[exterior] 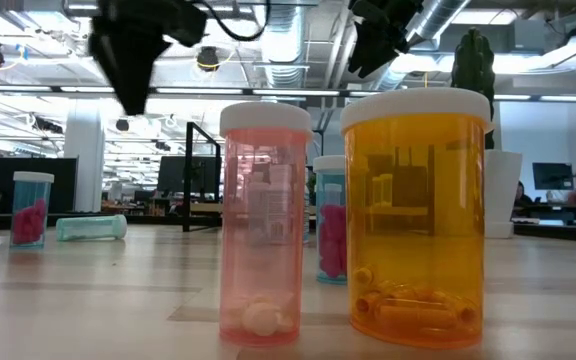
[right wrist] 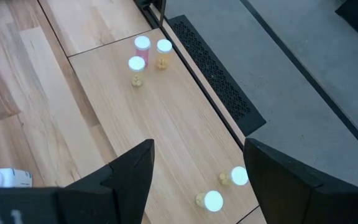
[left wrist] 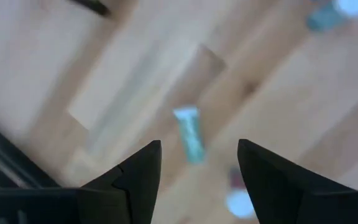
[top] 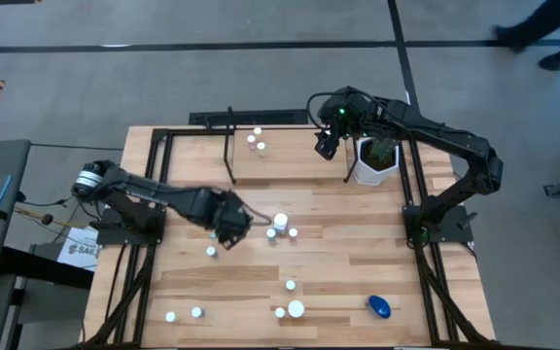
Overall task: Pick and place medicine bottles onto shelf by color
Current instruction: Put the blue pill bottle on the shelf
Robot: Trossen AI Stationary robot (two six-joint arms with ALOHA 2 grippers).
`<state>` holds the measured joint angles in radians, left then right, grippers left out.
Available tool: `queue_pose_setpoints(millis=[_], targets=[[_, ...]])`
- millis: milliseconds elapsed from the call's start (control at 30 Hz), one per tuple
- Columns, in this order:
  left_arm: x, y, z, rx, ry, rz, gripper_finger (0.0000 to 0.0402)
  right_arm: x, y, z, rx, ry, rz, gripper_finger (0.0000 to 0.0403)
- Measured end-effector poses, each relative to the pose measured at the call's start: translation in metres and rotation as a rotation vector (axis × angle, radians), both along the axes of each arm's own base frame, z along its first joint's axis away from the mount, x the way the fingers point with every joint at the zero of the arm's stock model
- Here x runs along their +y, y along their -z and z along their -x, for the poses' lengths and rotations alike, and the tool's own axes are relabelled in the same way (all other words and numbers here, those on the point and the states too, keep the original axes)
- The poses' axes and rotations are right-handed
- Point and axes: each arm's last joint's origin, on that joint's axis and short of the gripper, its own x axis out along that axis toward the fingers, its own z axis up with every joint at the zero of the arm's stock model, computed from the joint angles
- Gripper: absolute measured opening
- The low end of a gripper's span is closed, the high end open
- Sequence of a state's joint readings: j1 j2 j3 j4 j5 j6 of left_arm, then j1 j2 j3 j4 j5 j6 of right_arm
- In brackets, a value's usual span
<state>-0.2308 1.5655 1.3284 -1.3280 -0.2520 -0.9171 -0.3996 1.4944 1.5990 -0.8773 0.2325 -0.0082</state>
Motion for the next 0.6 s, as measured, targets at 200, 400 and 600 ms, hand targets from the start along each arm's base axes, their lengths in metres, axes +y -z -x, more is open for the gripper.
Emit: queue_pose_setpoints(millis=[200,400,600], targets=[[-0.035,0.015,0.015,0.000,-0.068,0.039,0.0209,0.000,0.000,0.000,0.000,0.000,0.000,0.0270],[-0.059,0.036,0.026,-0.025,-0.094,0.064,0.0215,0.000,0.000,0.000,0.000,0.000,0.000,0.0270],[-0.066,0.056,0.033,-0.026,-0.113,0.091,0.0216,0.000,0.000,0.000,0.001,0.000,0.000,0.0270]])
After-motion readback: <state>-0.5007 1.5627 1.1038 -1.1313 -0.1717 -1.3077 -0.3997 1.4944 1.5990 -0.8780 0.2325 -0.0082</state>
